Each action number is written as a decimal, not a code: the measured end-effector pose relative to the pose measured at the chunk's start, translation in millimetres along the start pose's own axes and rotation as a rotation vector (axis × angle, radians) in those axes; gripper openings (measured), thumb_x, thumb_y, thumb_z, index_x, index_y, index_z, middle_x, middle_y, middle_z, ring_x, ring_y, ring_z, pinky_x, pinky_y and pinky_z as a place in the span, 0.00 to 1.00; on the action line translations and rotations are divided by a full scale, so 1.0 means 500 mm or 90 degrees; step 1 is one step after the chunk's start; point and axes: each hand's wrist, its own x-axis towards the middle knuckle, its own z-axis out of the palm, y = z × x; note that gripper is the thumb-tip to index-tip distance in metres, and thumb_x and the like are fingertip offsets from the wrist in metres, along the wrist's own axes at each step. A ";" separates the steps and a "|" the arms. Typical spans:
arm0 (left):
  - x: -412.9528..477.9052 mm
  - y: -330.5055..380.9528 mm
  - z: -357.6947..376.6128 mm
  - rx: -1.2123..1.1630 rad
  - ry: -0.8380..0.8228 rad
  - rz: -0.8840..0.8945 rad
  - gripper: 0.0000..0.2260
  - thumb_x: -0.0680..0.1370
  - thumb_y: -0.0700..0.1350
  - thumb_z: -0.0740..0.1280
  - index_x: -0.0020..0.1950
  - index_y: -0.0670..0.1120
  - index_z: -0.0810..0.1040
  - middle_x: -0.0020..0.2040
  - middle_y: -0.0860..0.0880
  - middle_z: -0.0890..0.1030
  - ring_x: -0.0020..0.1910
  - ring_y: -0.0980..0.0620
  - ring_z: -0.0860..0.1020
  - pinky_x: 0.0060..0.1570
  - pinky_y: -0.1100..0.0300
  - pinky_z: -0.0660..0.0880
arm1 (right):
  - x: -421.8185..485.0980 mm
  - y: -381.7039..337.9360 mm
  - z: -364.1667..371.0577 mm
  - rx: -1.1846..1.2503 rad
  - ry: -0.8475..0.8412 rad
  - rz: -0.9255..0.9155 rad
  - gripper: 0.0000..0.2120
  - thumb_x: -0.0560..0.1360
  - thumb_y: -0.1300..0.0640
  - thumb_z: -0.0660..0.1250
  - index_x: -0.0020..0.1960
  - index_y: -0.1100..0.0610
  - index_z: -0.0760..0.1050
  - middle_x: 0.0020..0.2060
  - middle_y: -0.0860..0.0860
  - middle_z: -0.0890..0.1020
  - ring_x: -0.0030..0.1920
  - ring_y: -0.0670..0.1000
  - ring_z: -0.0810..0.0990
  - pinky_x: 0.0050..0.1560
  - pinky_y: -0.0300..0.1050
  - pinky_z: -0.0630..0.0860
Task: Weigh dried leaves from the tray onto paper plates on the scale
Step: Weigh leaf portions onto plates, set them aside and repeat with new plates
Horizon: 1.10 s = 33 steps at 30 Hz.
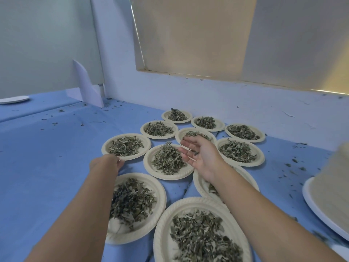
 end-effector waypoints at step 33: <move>-0.792 -0.269 0.399 0.047 -0.508 0.288 0.05 0.78 0.39 0.63 0.49 0.41 0.78 0.39 0.49 0.79 0.35 0.54 0.77 0.36 0.63 0.71 | -0.433 -0.255 -0.456 -1.005 0.405 -0.408 0.12 0.79 0.57 0.61 0.55 0.57 0.82 0.51 0.51 0.84 0.53 0.52 0.79 0.54 0.49 0.74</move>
